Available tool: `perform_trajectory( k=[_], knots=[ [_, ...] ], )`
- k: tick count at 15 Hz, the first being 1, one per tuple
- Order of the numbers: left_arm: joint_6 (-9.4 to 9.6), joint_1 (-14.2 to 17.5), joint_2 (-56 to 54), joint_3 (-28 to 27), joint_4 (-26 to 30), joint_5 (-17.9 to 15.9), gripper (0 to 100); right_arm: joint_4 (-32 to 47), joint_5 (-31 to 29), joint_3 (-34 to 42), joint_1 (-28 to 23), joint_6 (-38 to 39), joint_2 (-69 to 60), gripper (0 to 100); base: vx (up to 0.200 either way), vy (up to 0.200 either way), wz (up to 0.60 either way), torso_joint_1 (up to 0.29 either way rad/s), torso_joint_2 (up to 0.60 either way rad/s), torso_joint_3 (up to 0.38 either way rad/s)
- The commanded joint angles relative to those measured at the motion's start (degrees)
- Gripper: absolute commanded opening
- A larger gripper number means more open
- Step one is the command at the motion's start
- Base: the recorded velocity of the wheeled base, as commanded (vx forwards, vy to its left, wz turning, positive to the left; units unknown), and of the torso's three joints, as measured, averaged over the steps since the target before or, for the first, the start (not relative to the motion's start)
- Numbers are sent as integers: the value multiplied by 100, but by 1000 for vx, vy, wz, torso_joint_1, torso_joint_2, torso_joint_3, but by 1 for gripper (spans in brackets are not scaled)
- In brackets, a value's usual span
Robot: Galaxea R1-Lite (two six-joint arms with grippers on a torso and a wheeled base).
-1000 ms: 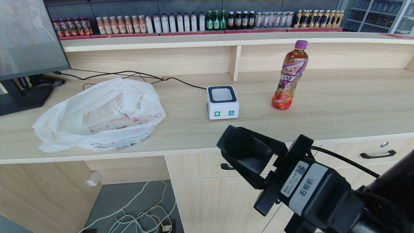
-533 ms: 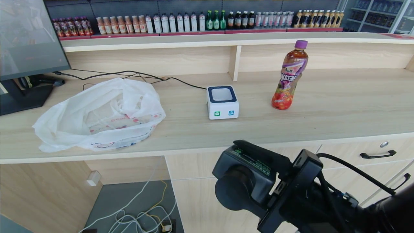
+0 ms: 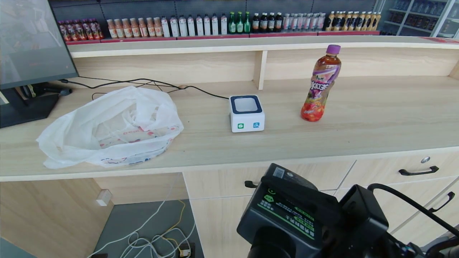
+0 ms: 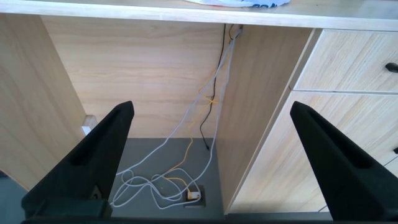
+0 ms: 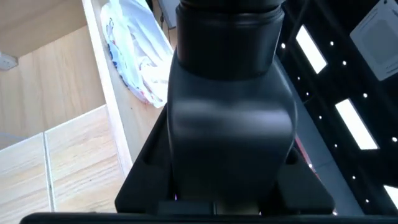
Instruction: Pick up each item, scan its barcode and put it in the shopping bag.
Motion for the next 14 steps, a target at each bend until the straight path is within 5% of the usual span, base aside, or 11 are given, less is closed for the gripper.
perform_trajectory(
  k=[1, 14],
  knots=[
    [-1, -1, 1, 0, 0, 1, 100, 2, 12, -111, 30, -132, 105, 0, 0, 0, 0, 0, 0, 0],
    [-1, -1, 1, 0, 0, 1, 100, -25, -155, -453, -110, -1160, 123, 0, 0, 0, 0, 0, 0, 0]
  ],
)
